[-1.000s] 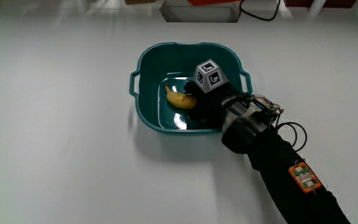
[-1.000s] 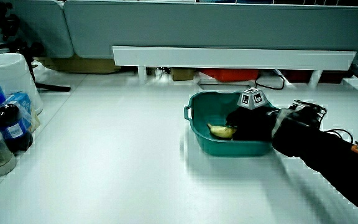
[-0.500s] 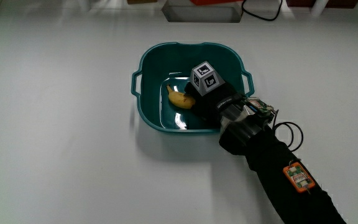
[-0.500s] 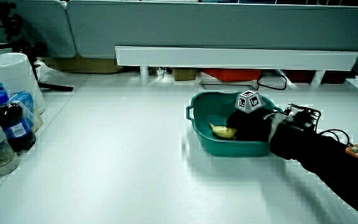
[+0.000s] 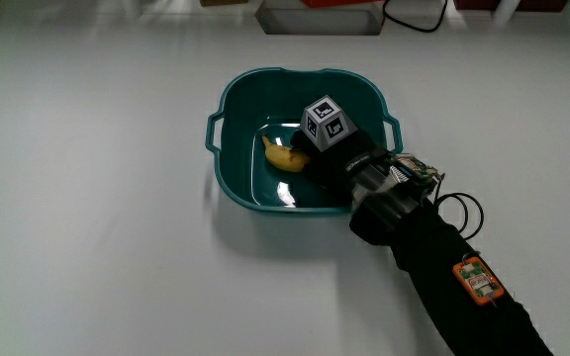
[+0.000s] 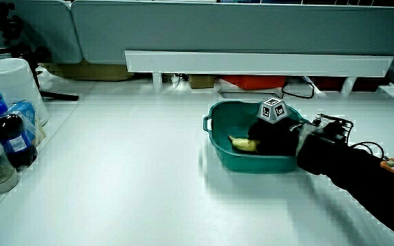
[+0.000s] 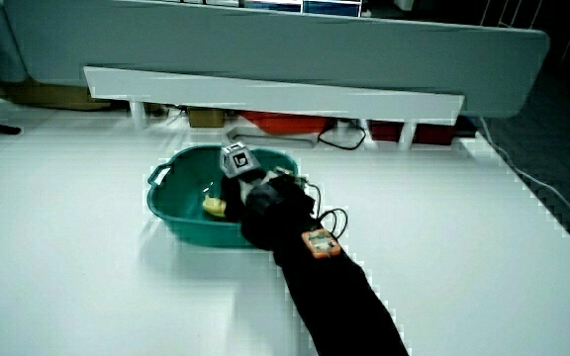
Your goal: Pick banana from plate
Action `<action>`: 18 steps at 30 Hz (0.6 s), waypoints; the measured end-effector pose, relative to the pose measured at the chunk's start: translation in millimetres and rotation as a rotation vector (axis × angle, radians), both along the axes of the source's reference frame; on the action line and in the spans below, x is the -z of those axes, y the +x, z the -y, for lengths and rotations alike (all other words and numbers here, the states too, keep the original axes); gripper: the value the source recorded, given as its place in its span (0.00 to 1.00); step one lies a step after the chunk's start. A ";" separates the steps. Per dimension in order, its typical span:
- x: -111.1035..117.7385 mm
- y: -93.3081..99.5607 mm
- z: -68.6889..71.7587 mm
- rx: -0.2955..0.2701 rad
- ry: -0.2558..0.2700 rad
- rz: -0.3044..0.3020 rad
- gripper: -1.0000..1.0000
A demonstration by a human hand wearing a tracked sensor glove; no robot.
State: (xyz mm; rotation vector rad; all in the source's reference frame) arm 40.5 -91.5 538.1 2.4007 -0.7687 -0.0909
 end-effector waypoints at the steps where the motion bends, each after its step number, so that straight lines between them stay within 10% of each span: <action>1: 4.2 0.9 0.7 -0.003 -0.003 0.010 1.00; 18: 70.9 19.7 -2.2 0.041 0.113 0.107 1.00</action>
